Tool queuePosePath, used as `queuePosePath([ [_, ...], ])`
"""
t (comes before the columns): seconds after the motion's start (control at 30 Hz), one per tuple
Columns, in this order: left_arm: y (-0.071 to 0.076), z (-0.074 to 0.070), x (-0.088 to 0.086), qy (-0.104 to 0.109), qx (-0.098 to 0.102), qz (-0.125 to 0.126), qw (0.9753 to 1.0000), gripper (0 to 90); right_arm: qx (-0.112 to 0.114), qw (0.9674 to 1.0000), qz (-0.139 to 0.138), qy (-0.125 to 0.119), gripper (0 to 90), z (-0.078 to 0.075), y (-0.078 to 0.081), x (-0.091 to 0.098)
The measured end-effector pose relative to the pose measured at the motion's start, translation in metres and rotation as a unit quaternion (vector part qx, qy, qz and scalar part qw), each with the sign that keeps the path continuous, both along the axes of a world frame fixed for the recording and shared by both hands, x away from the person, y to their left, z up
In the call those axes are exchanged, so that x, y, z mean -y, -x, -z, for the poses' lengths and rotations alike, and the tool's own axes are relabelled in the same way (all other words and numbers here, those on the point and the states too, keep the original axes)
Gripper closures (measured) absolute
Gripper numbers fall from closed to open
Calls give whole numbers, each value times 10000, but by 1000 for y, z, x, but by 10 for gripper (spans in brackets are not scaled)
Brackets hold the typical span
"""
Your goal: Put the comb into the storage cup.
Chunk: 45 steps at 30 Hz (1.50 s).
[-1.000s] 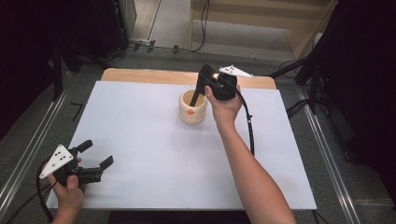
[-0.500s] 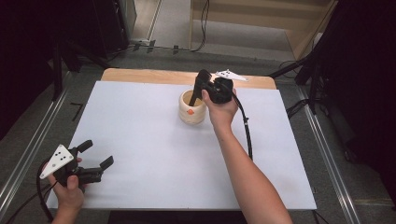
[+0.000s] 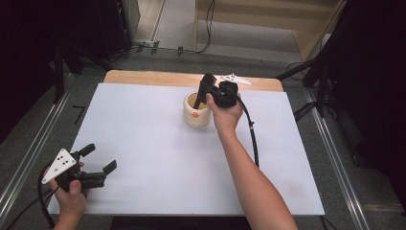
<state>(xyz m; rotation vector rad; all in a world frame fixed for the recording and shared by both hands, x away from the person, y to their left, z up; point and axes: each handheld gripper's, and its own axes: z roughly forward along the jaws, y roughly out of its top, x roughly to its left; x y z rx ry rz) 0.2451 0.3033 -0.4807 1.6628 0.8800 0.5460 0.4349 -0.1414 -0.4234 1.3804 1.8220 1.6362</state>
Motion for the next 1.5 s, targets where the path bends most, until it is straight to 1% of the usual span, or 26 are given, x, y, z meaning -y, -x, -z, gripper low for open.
queuePosePath([
  [0.13,0,0,0,-5,-3,-8,10000,0,-34,9999,10,-116,824,2,-1,4],
  [0.23,0,0,0,-6,-1,-9,10000,0,-73,9999,75,-107,807,5,-2,8],
  [0.3,0,0,0,8,-2,0,10000,0,-124,9999,97,-12,782,8,-4,10],
  [0.4,0,0,0,9,-2,-2,10000,0,-190,9998,95,34,728,13,-6,13],
  [0.47,0,0,0,4,-6,-9,10000,0,-167,9997,161,97,701,14,-6,14],
  [0.5,0,0,0,4,-7,-8,10000,0,-145,9996,185,149,682,15,-6,15],
  [0.53,0,0,0,5,-7,-5,10000,0,-55,9992,249,300,662,15,-6,15],
  [0.57,0,0,0,1,-8,-4,10000,0,25,9981,369,499,642,15,-5,14],
  [0.6,0,0,0,10,-5,-9,10000,0,81,9975,368,594,616,16,-6,14],
  [0.63,0,0,0,12,-7,-14,10000,0,83,9977,319,588,569,16,-6,15],
  [0.7,0,0,0,22,-4,-26,10000,0,54,9972,327,676,537,16,-6,16],
  [0.8,0,0,0,5,3,-24,10000,0,27,9971,319,686,461,16,-4,19],
  [0.83,0,0,0,10,2,-27,10000,0,-5,9973,279,683,459,15,-4,20],
  [0.87,0,0,0,15,4,-20,10000,0,-30,9969,266,734,458,14,-2,21],
  [0.9,0,0,0,17,5,-19,10000,0,-35,9966,249,780,439,13,-1,22],
  [0.97,0,0,0,15,-2,-28,10000,0,-14,9969,174,772,376,12,1,23],
  [1.03,0,0,0,16,0,-30,10000,0,-27,9971,85,759,278,11,2,25],
  [1.07,0,0,0,23,-2,-30,10000,0,-37,9969,91,786,205,11,3,26],
  [1.13,0,1,0,15,1,-30,10000,0,-54,9968,78,791,111,10,5,27],
  [1.17,0,1,0,10,-4,-24,10000,0,-44,9970,16,776,107,9,6,28],
  [1.2,0,1,0,6,-7,-24,10000,0,12,9966,-36,823,81,9,8,29],
  [1.27,0,1,0,-1,4,-14,10000,0,113,9957,-92,912,70,8,12,30],
  [1.3,0,1,0,-7,6,-18,10000,0,102,9958,-80,903,49,8,13,31],
  [1.33,0,1,0,-11,5,-23,10000,0,99,9958,-76,903,0,8,14,31],
  [1.4,0,1,1,-21,2,-18,10000,0,157,9964,-179,809,0,8,17,34],
  [1.5,0,1,1,-14,7,-4,10000,0,191,9968,-158,764,0,7,22,38],
])
